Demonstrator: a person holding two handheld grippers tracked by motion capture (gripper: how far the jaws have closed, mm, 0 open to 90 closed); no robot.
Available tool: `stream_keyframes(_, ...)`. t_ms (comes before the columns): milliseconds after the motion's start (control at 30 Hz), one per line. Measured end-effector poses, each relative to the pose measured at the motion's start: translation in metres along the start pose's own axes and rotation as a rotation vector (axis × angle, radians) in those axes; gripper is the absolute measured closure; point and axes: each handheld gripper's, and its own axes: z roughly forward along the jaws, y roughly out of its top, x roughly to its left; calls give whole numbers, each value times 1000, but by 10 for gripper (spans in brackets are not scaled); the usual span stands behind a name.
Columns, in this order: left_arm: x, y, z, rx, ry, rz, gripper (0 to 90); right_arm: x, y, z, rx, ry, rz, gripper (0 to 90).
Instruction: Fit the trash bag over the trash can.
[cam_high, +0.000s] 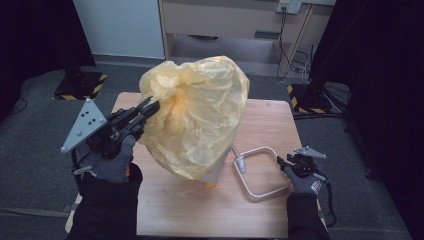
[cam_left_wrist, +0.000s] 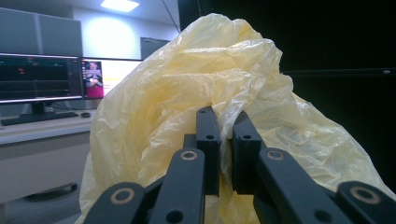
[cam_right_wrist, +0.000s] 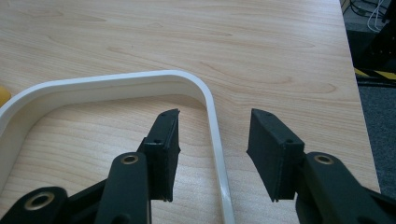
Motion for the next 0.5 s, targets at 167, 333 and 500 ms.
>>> stream_keyframes(167, -11, -4, 19, 16, -37, -5, 838, -1, 0, 0, -4, -1, 0, 532)
stream_keyframes(333, -20, -7, 37, 45, -77, -8, 841, -1, 1, -2, -15, 0, 12, 534)
stream_keyframes(500, -26, -4, 51, 66, -98, 7, 847, -2, 1, -2, -25, 1, 8, 536)
